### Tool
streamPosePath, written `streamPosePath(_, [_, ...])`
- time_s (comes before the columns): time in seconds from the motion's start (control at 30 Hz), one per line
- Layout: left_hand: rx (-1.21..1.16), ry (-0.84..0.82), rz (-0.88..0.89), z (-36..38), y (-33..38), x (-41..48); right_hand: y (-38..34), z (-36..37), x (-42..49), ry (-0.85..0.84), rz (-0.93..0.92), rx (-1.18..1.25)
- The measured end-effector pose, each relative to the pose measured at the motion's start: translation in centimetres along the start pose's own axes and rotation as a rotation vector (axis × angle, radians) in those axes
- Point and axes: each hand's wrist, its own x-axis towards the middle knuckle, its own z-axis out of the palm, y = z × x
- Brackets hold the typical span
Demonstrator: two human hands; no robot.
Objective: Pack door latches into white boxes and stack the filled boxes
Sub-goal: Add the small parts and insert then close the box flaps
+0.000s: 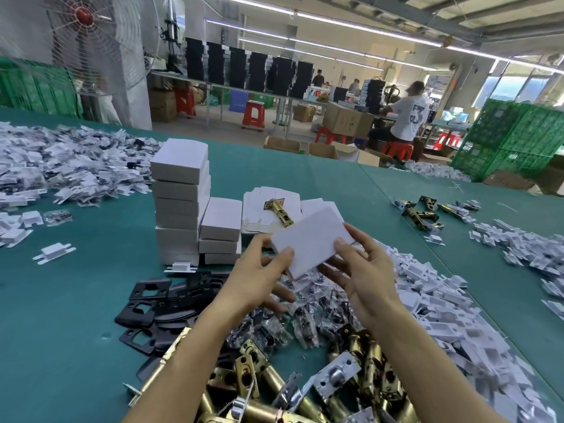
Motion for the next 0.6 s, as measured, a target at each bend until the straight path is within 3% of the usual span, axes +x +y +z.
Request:
streamPosePath(0.1, [-0.035,0.146,0.025,1.7,0.1,-0.2,0.5,1.9,0.4,-0.026,0.048,0.004])
streamPosePath(0.33, [-0.107,0.321,0.074,1.9,0.7,1.7,0.2,5.2,2.8,-0.074,0.055,-0.069])
streamPosePath(0.6, [-0.597,0.691,-0.017,0.2,2.0,6.3,1.8,8.1,4.3,-0.262,0.159,-0.351])
